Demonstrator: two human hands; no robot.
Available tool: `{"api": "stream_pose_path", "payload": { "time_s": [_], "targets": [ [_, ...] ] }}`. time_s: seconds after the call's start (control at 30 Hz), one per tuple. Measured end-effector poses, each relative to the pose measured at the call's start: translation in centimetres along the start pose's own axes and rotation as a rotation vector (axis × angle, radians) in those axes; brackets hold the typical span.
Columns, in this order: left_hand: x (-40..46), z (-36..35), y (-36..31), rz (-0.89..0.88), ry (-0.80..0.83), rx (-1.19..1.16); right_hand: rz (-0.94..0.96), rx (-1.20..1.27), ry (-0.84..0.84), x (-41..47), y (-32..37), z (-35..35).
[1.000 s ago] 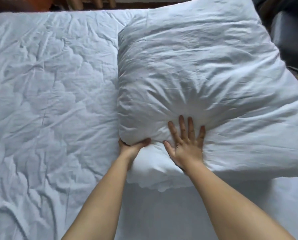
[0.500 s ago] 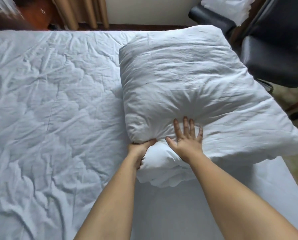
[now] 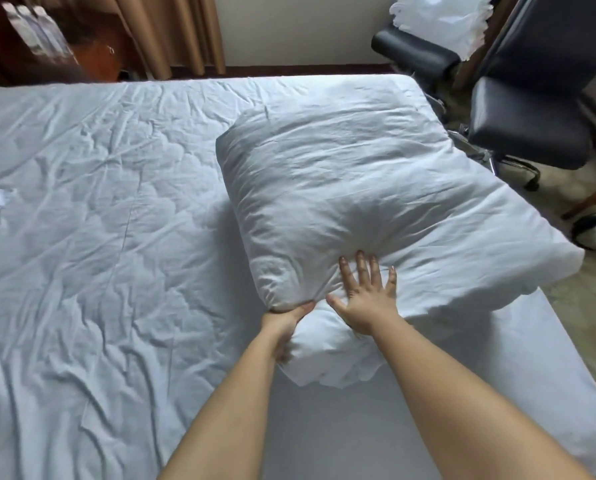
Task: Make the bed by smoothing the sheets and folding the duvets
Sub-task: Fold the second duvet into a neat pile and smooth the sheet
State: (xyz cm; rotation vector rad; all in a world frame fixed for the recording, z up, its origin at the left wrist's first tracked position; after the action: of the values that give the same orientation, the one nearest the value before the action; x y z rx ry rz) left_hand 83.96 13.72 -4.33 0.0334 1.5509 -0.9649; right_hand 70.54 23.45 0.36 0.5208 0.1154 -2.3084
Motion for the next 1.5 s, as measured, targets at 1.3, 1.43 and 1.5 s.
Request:
{"api": "stream_pose_path", "payload": {
  "time_s": [1.3,1.43,1.5],
  "targets": [
    [0.0,25.5,2.3,-0.037,0.182,0.254,-0.103,-0.017,-0.124,-9.8,24.4,-6.5],
    [-0.3,26.7,1.4,-0.152,0.166,0.243,-0.141,-0.029,-0.162,-10.1,25.6,-5.3],
    [-0.4,28.2,0.8,-0.19,0.169,0.247,-0.166,-0.039,-0.155,-10.4,27.1,-4.5]
  ]
}}
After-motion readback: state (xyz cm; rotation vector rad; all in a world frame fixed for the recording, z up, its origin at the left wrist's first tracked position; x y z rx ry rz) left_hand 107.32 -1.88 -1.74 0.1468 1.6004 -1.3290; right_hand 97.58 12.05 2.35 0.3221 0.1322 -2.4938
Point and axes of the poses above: each hand's wrist, its own x-axis towards the middle knuckle, its own z-axis out of the back of the hand, y = z × x, the point moved 1 cm from there along x, towards the middle knuckle, and after that the axes turned 3 degrees about x, right-handed, at the moved point
